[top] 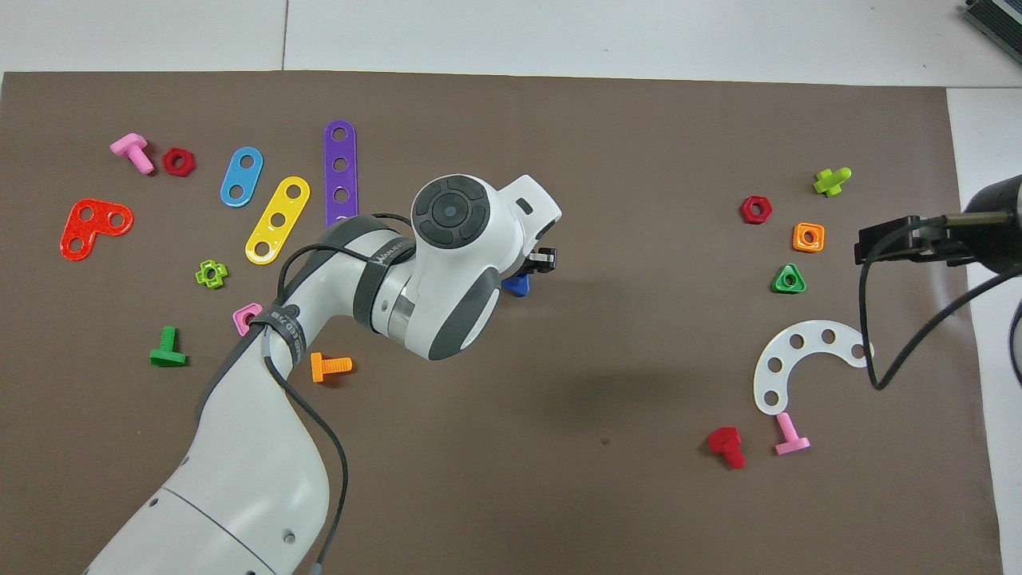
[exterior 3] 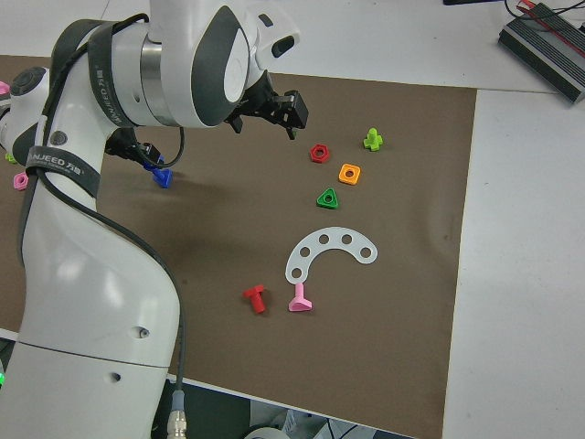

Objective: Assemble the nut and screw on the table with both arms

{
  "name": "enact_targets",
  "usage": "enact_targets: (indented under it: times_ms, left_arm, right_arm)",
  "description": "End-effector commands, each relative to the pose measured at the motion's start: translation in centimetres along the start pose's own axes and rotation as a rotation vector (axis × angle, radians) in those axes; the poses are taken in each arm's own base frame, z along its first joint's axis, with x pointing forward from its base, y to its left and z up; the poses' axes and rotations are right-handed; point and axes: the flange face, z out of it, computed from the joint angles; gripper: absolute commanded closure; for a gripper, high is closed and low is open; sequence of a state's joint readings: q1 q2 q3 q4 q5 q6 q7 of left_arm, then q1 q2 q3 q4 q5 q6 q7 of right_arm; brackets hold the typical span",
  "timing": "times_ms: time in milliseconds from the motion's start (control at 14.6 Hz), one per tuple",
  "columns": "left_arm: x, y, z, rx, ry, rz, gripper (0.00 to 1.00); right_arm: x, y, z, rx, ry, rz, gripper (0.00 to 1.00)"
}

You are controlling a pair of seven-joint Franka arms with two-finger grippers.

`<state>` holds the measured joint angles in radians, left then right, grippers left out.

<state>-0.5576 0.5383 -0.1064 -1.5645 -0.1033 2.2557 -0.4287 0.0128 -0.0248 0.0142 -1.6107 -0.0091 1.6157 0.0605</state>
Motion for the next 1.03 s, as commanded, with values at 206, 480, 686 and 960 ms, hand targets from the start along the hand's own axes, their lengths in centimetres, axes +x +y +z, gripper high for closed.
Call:
enact_targets:
  times_ms: [206,480,686,960]
  left_arm:
    - [0.7,0.1,0.1,0.018,-0.035,-0.010,1.00]
    - [2.1,0.2,-0.8,0.008,-0.060,-0.032,1.00]
    - [1.5,1.0,-0.6,0.008,-0.064,-0.024,1.00]
    - [0.7,0.6,0.3,0.032,-0.093,-0.018,1.00]
  right_arm:
    - [-1.1,-0.3,-0.4,0.023,-0.019,-0.028,0.00]
    - [-1.2,-0.6,-0.4,0.026,-0.013,-0.034,0.00]
    - [-1.1,-0.5,-0.4,0.026,-0.014,-0.026,0.00]
    - [-1.0,-0.7,-0.5,0.026,-0.010,-0.025,0.00]
